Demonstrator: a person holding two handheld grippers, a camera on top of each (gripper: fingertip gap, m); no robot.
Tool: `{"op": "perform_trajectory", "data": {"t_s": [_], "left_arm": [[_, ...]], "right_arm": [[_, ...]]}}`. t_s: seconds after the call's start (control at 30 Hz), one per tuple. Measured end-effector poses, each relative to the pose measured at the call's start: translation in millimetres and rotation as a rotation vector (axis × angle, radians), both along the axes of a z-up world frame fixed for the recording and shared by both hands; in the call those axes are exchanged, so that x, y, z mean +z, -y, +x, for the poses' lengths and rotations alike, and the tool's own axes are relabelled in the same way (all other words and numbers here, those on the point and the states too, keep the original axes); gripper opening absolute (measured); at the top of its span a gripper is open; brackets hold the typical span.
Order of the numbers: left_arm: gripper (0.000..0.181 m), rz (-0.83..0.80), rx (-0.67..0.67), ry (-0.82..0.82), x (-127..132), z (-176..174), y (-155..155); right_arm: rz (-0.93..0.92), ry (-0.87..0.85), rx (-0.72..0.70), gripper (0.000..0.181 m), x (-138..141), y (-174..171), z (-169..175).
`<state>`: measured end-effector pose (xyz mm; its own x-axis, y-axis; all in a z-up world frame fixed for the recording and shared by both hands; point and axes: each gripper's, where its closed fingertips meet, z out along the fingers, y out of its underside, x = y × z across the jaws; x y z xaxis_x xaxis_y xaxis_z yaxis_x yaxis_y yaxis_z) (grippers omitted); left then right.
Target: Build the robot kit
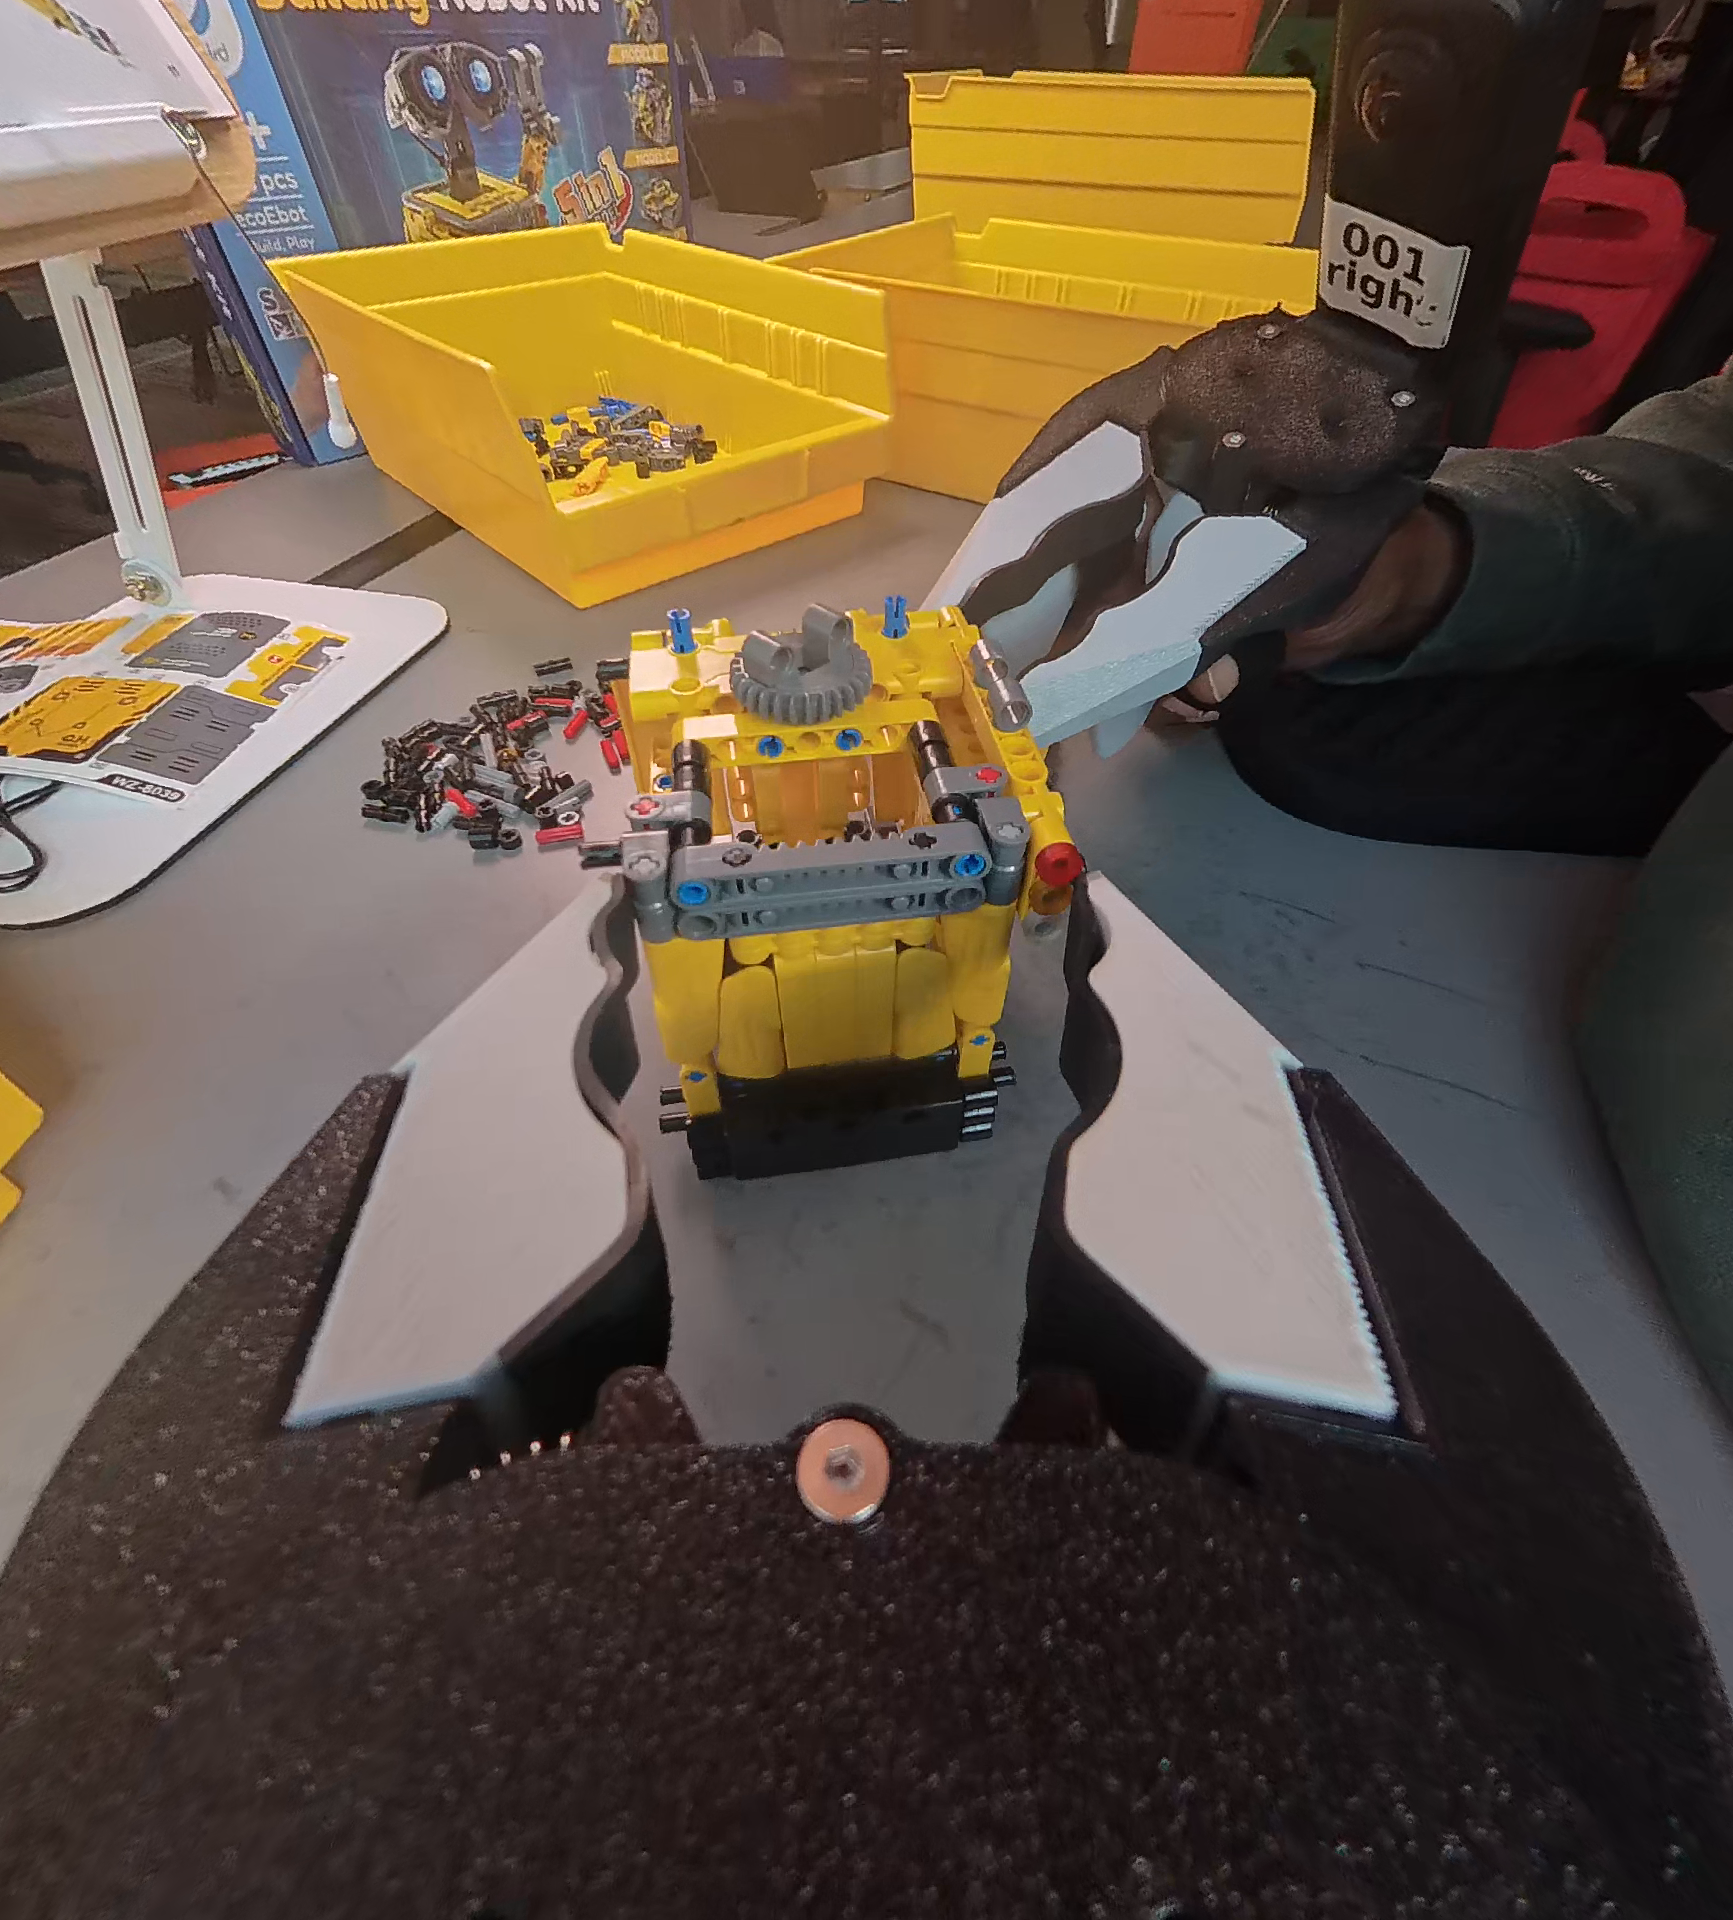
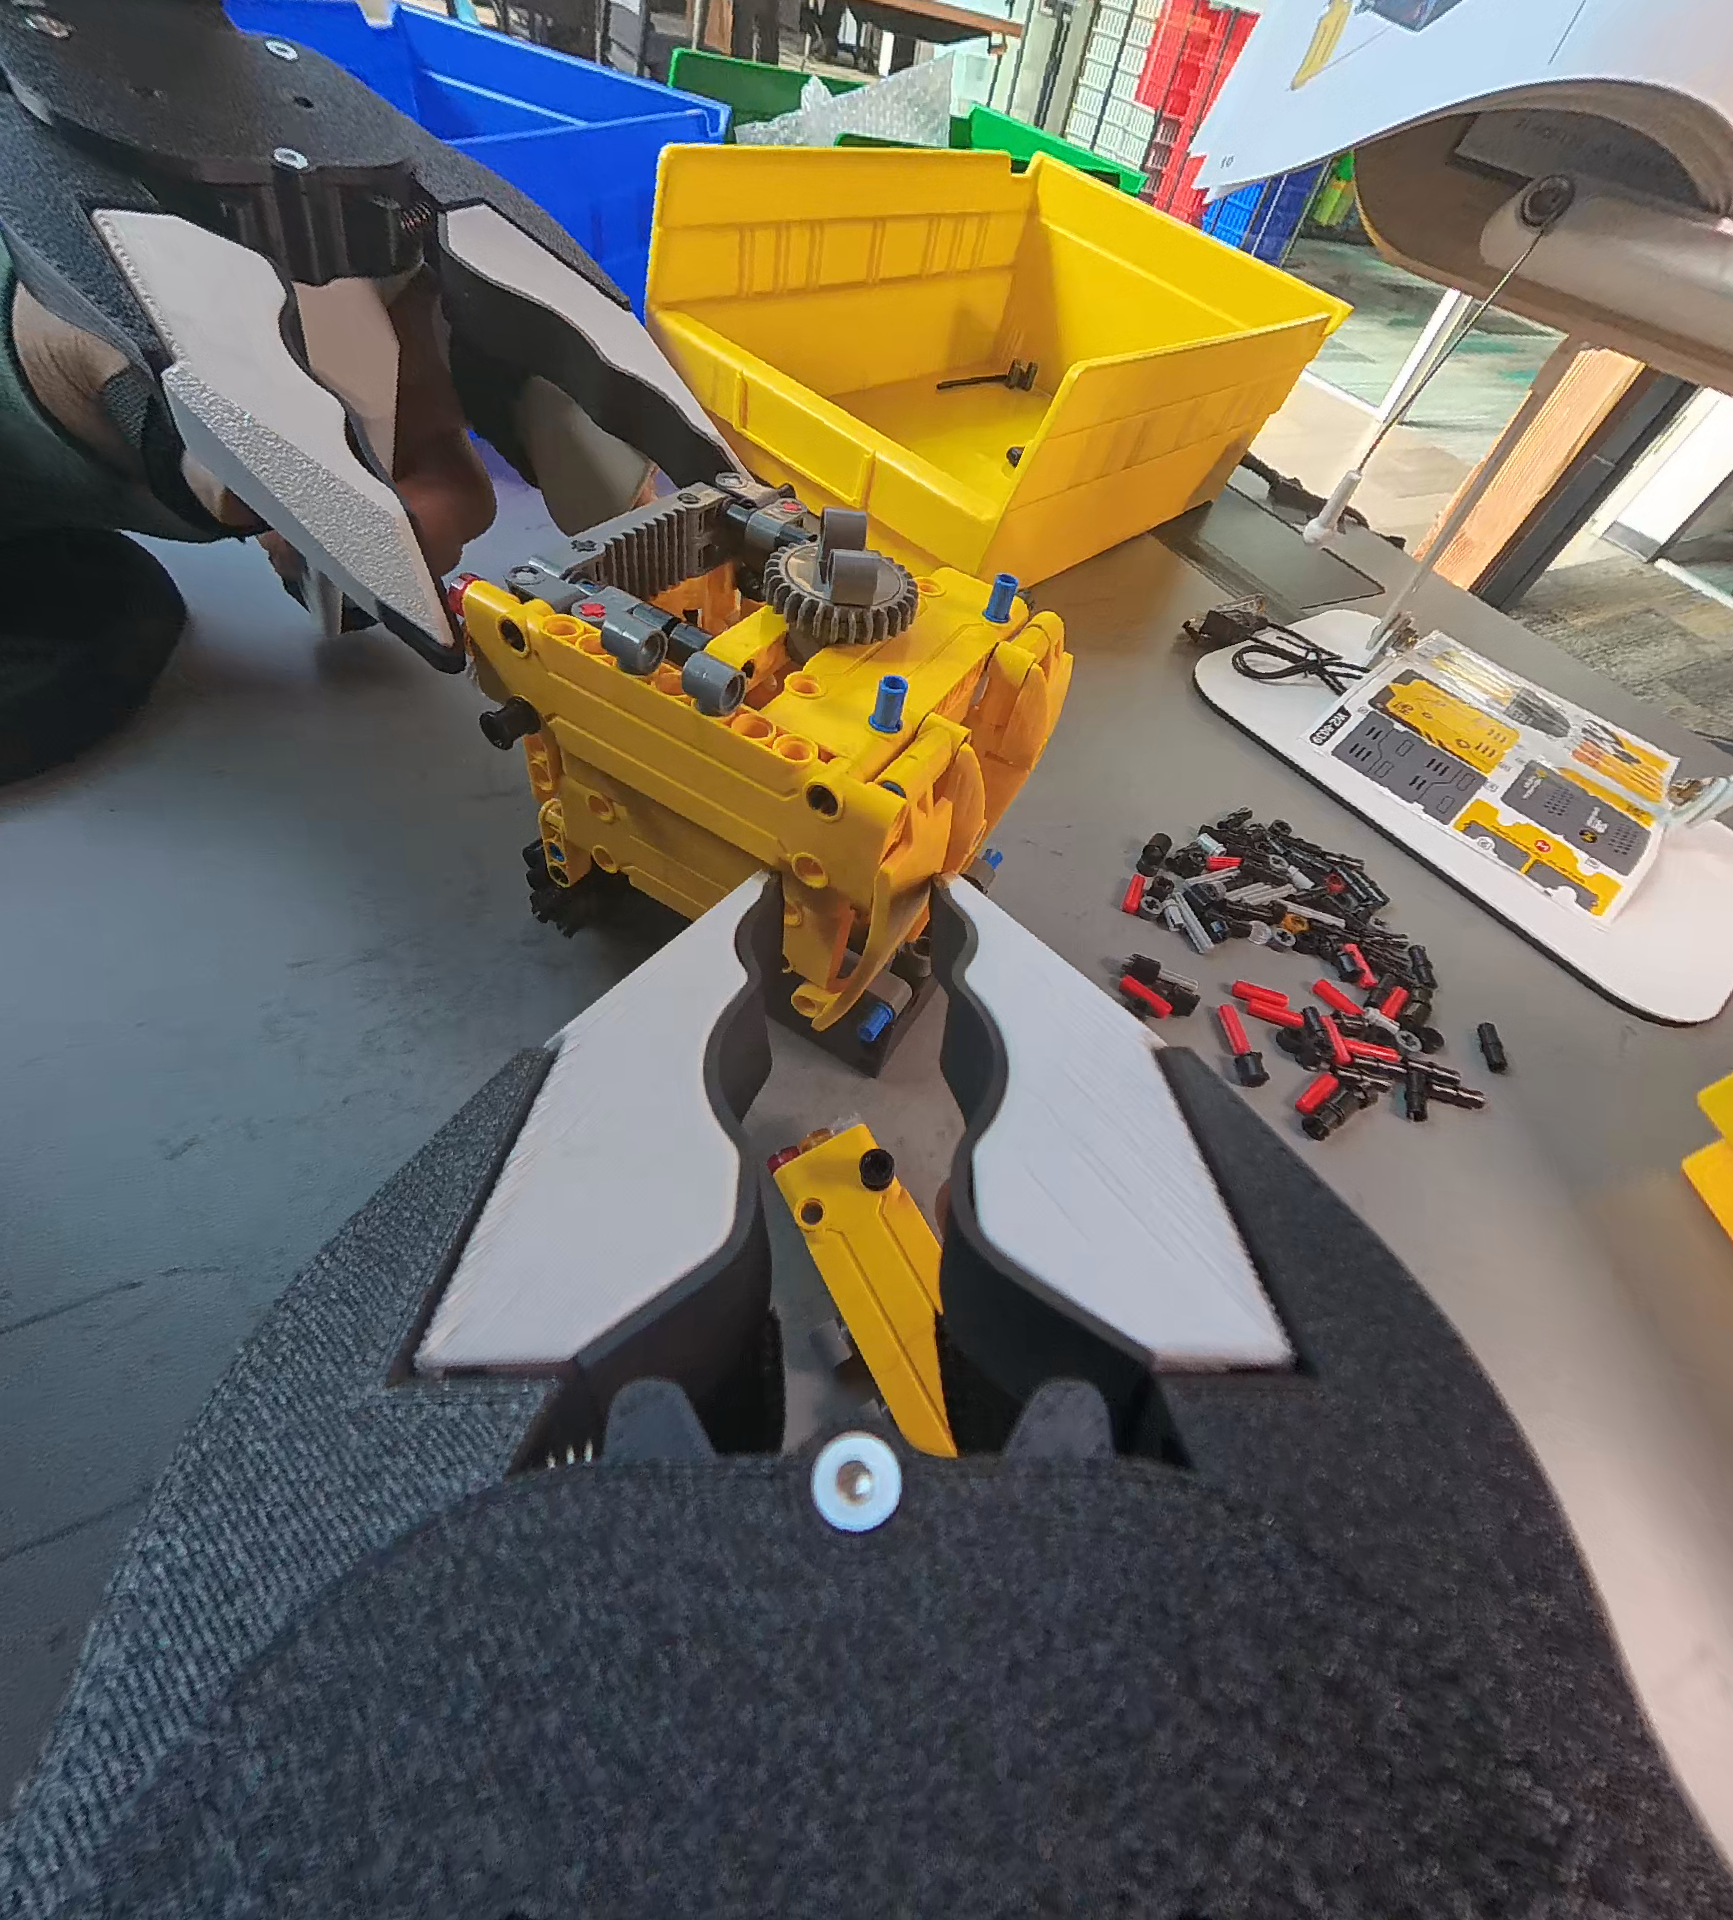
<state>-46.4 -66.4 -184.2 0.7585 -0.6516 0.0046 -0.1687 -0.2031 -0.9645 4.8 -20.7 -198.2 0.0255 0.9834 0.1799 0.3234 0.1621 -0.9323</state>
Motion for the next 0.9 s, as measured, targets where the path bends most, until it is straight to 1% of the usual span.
{"op": "perform_trajectory", "data": {"t_s": [0.2,0.4,0.43,0.5,0.57,0.67,0.8,0.9], "left_arm": [[0.08,0.02,0.039,-0.011,2.5,-9.4,-1.7],[0.078,0.025,0.047,-0.013,2.9,-11.9,-1.7],[0.075,0.027,0.049,-0.011,3.3,-12.5,-1.7],[0.05,0.037,0.039,-0.004,4.9,-12.4,0.3],[0.055,0.051,0.061,0.002,7.4,-15.8,-1.5],[0.051,0.045,0.071,0.01,7.5,-18.6,-2.3],[0.052,0.045,0.073,0.013,7.5,-19.5,-2.4],[0.049,0.046,0.067,0.012,7.4,-18.6,-1.9]], "right_arm": [[0.008,-0.006,0.0,0.025,1.0,0.4,0.4],[0.009,-0.008,0.003,0.025,1.2,0.9,0.7],[0.009,-0.009,0.003,0.025,1.4,0.9,0.7],[0.009,-0.01,0.007,0.024,1.5,1.6,0.7],[0.014,-0.01,0.015,0.022,1.2,3.4,0.5],[0.026,-0.008,0.018,0.022,0.6,4.5,0.3],[0.022,-0.009,0.016,0.022,0.6,3.8,0.5],[0.021,-0.009,0.013,0.022,0.1,3.0,0.7]]}}
